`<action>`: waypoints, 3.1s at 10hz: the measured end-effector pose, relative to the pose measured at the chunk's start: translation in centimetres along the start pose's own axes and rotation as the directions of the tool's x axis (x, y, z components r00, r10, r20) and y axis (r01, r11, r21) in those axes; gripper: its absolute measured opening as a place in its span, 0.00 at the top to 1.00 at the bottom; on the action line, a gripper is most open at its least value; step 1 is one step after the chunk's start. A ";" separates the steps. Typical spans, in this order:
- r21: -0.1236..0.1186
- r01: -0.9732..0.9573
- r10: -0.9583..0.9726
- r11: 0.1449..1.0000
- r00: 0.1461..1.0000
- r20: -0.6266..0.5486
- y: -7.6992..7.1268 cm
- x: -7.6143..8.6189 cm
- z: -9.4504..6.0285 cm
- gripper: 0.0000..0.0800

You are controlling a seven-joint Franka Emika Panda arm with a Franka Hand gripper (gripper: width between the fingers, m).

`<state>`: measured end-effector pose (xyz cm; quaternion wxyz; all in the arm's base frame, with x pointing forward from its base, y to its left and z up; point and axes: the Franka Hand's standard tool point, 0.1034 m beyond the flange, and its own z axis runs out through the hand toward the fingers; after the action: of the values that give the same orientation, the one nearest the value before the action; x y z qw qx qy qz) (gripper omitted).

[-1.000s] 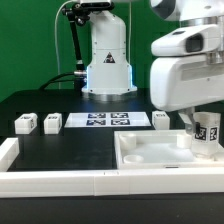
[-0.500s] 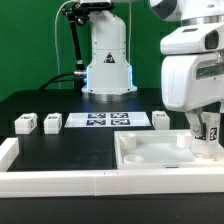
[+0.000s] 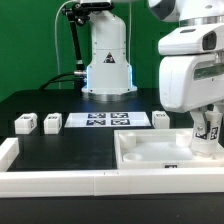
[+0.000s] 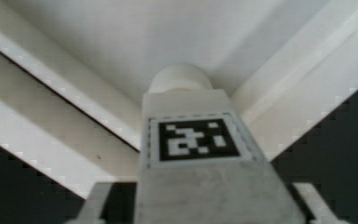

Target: Assemble square table

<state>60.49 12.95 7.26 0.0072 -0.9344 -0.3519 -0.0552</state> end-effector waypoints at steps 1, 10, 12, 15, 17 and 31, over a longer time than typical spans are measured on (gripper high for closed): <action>0.000 -0.014 0.014 1.000 1.000 0.000 0.0 0.0 0.0 0.64; 0.014 -0.592 0.592 0.806 0.804 -0.056 0.6 -0.3 0.2 0.63; 0.027 -0.708 0.708 0.706 0.704 -0.058 0.8 -0.4 0.2 0.63; 0.064 -0.892 0.895 0.447 0.444 -0.050 1.1 -0.7 0.2 0.63; 0.085 -0.954 0.958 0.287 0.284 -0.045 1.3 -0.8 0.2 0.63; 0.098 -0.933 0.937 0.347 0.349 -0.001 0.7 -0.5 0.2 0.19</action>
Offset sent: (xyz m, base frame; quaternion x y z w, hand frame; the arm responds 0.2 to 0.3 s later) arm 0.0000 0.0000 0.0000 0.0000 0.0000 0.1296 0.9916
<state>60.56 12.08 7.01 0.0845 -0.9651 0.2419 -0.0537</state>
